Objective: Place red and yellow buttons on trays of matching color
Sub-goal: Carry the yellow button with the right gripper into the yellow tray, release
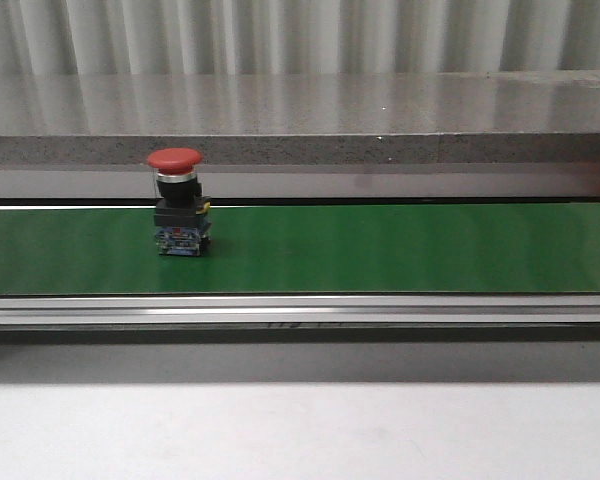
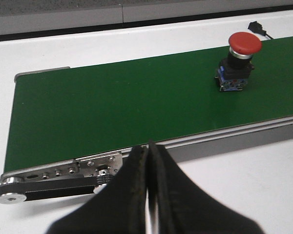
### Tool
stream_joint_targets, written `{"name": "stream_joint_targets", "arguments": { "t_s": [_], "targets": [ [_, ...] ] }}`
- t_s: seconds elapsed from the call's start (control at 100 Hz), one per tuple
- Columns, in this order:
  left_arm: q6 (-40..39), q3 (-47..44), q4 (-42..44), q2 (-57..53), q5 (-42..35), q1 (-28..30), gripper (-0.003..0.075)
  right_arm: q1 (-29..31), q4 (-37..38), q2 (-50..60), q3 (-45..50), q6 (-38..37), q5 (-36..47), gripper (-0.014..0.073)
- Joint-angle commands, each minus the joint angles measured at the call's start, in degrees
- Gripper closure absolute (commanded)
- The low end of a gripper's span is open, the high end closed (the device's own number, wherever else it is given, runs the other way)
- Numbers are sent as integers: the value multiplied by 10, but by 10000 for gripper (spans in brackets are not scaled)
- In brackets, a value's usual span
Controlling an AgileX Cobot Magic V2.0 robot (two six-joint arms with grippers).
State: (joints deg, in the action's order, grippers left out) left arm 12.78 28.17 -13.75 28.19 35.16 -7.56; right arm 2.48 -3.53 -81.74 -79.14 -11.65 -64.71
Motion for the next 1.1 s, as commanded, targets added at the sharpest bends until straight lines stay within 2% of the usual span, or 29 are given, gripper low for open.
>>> {"name": "stream_joint_targets", "arguments": {
  "t_s": [0.0, 0.33, 0.52, 0.66, 1.09],
  "targets": [
    [1, 16, -11, 1, -40, -4, 740, 50, 5, 42, 7, -2, 22, 484],
    [1, 16, -11, 1, -40, -4, 740, 267, 5, 57, 75, -8, 51, 484],
    [1, 16, -11, 1, -40, -4, 740, 347, 5, 53, 109, -9, 101, 484],
    [1, 16, -11, 1, -40, -4, 740, 369, 5, 34, 124, -9, 119, 484],
    [1, 16, -11, 1, -40, -4, 740, 369, 7, -68, 124, -14, 165, 484]
  ]
}}
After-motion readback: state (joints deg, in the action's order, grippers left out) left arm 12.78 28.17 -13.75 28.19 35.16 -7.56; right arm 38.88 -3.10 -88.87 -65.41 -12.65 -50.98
